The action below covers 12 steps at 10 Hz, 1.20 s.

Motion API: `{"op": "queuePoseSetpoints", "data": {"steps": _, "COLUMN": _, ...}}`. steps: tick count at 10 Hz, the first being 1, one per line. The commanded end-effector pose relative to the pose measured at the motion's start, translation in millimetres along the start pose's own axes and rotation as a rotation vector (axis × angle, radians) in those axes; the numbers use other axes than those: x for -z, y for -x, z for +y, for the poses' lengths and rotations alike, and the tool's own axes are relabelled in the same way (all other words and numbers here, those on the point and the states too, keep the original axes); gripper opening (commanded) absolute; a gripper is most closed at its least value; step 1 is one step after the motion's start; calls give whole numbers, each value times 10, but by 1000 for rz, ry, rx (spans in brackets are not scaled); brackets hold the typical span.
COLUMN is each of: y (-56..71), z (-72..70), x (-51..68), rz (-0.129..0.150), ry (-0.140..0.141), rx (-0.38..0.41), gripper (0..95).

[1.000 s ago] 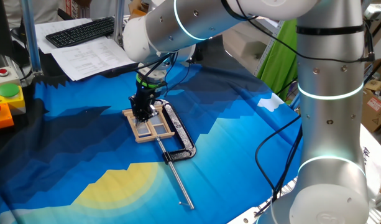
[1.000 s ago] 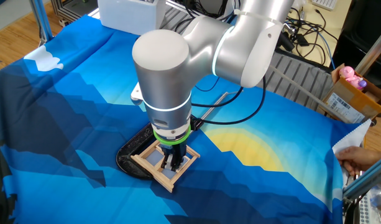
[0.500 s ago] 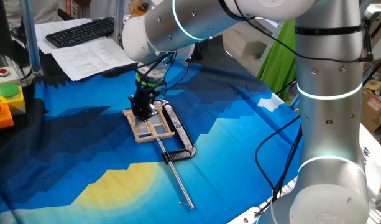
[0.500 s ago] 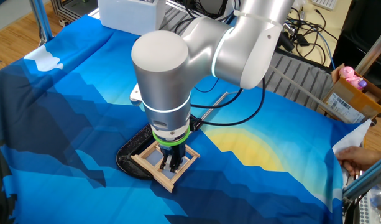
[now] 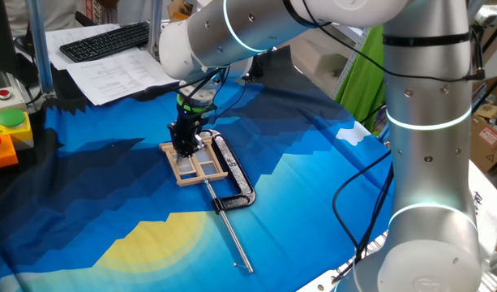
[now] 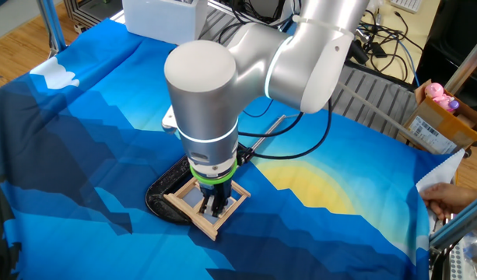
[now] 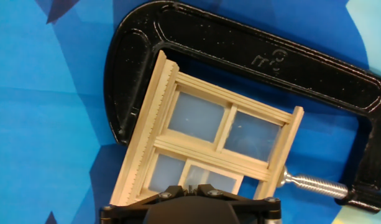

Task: Open a sliding window

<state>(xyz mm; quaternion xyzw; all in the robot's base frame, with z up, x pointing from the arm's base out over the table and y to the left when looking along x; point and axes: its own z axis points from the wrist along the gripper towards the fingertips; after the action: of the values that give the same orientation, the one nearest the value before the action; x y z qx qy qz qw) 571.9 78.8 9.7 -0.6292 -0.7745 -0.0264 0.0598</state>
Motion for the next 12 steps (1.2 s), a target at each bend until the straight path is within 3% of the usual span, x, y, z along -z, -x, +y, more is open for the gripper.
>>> {"op": "queuePoseSetpoints", "data": {"steps": 1, "y": 8, "z": 12, "x": 8, "rz": 1, "ry": 1, "rx": -1, "gripper": 0}}
{"op": "queuePoseSetpoints", "data": {"steps": 11, "y": 54, "z": 146, "x": 36, "rz": -3, "ry": 12, "rx": -5, "gripper": 0}}
{"op": "queuePoseSetpoints", "data": {"steps": 12, "y": 53, "z": 147, "x": 38, "rz": 4, "ry": 8, "rx": 2, "gripper": 190}}
